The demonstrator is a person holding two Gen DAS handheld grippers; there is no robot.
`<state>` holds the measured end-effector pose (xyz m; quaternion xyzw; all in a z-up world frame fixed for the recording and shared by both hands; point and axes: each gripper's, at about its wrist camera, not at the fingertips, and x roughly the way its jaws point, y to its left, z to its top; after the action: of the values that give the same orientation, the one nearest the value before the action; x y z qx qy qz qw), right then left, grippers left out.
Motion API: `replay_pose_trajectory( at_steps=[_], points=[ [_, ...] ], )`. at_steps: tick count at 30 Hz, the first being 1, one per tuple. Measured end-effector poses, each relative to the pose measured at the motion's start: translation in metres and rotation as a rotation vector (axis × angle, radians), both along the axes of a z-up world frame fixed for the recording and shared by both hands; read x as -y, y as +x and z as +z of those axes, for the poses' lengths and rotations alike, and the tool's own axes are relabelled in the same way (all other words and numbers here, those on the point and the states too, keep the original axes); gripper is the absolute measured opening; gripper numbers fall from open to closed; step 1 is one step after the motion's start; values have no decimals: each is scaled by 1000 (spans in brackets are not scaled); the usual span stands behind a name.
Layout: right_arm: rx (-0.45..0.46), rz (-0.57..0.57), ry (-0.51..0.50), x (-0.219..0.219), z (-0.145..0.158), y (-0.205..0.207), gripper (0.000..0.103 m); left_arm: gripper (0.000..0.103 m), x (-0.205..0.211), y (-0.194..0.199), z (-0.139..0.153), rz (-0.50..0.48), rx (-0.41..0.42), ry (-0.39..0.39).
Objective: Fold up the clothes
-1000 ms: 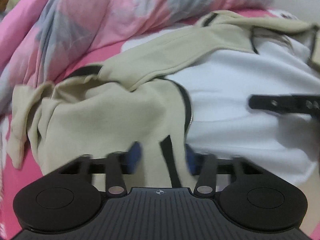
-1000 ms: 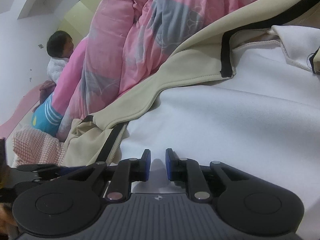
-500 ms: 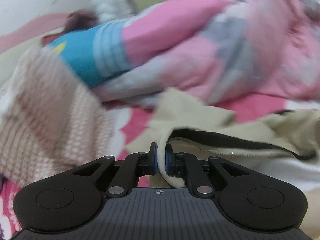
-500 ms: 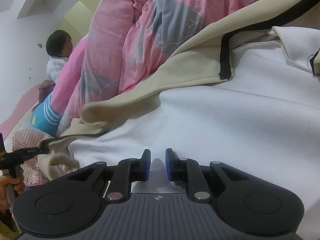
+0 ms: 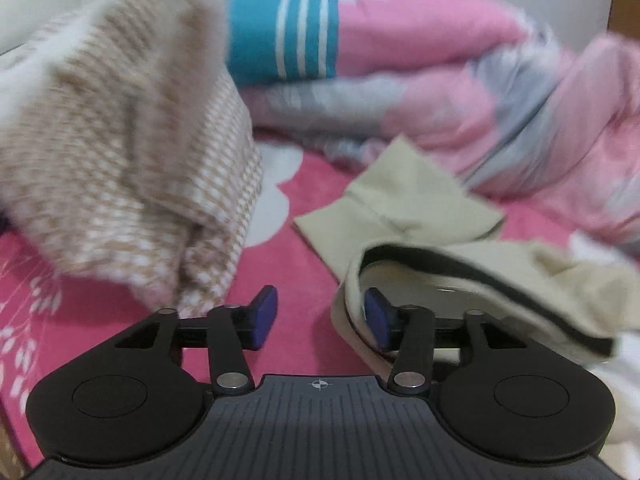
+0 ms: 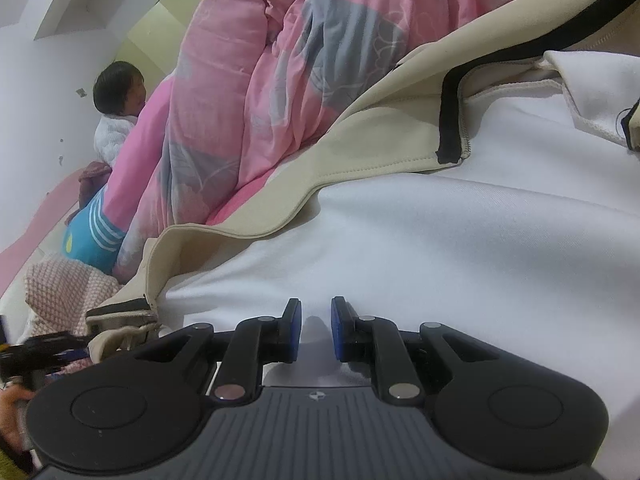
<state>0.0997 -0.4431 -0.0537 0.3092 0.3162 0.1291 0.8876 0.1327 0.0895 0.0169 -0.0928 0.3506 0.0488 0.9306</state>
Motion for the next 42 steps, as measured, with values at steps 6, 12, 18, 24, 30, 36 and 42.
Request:
replay_pose_trajectory(
  at_steps=[6,12,18,24,30,36,42],
  points=[
    [88,100,-48,-16,18,-17,33,55,25,-62,6,-148,88,-136],
    [243,369,-47,-86,50,-34,76,55,23,-50,-29,-181,96,-230],
    [300,482,-320,-168,69,-17,89,55,-3,-24,-57,-173,101,-389],
    [210,507,-503,-219,60,20,57,55,-19,-19,-64,-194,103,-500],
    [144,583,-431,-243,65,-2,9,55,-37,-35,-45,-176,196,-525],
    [154,737,-384,-284,76,-58,9,55,-58,-40,-41,-128,233,-531],
    [178,821,-363,-301,85,-104,19,55,-68,-46,-36,-125,261,-505]
  ],
)
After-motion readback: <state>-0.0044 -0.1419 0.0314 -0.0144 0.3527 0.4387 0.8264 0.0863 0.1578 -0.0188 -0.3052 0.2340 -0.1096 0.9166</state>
